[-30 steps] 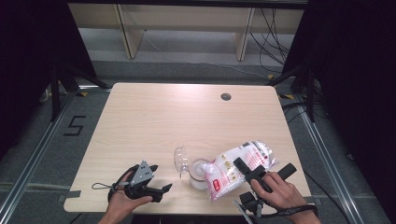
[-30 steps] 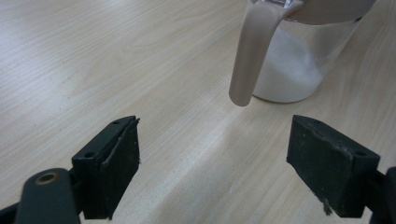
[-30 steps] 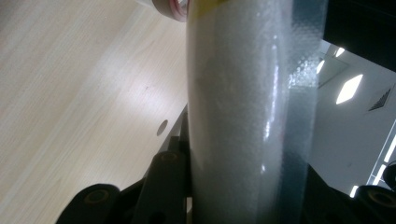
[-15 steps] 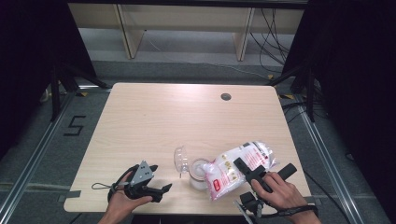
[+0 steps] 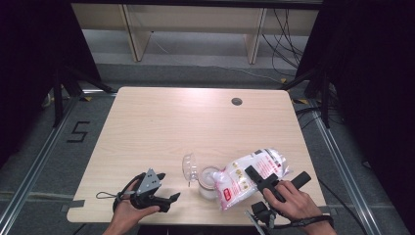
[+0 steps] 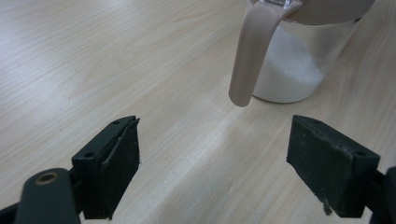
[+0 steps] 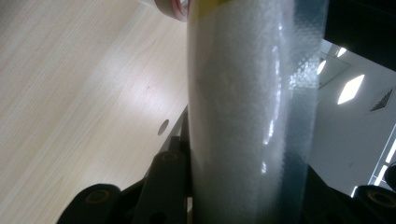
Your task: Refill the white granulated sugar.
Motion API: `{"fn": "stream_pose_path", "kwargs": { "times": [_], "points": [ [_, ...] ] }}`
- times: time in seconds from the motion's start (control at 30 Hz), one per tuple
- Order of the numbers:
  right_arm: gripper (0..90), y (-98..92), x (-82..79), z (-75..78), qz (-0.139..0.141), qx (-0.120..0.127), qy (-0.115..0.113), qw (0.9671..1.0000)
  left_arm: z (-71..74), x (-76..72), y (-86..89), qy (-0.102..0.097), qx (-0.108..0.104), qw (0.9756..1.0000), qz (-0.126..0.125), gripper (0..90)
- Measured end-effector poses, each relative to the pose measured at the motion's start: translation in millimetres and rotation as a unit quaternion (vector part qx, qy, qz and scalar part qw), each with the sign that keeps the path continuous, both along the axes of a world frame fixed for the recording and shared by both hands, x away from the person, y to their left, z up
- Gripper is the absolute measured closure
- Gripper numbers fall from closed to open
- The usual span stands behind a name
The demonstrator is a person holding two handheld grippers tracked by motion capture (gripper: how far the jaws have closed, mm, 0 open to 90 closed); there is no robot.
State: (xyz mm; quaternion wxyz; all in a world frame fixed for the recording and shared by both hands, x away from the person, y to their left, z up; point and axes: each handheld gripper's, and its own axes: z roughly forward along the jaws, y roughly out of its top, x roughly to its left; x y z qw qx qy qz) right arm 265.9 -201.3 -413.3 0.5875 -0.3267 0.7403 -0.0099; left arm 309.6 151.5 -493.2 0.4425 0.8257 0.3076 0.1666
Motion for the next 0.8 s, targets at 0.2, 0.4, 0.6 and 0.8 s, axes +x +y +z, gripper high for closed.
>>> {"fn": "stream_pose_path", "kwargs": {
  "times": [0.2, 0.4, 0.6, 0.8],
  "points": [
    [75.5, 0.1, -0.7, 0.6, -0.003, 0.003, 0.005, 1.0000, 0.0, 0.1, 0.1, 0.000, 0.001, 1.0000, 0.000, 16.8],
    [75.5, -0.3, -0.5, 0.5, -0.002, 0.003, 0.006, 1.0000, 0.0, 0.2, 0.2, 0.001, 0.000, 1.0000, 0.000, 16.8],
    [75.5, -0.3, -0.2, 0.2, -0.002, 0.005, 0.007, 1.0000, 0.0, 0.1, 0.1, 0.000, 0.000, 1.0000, 0.000, 16.7],
    [75.6, -0.8, -0.3, 1.1, 0.001, 0.008, 0.006, 0.9999, -1.2, 0.2, -0.8, 0.000, -0.005, 1.0000, 0.002, 16.7]
  ]
}}
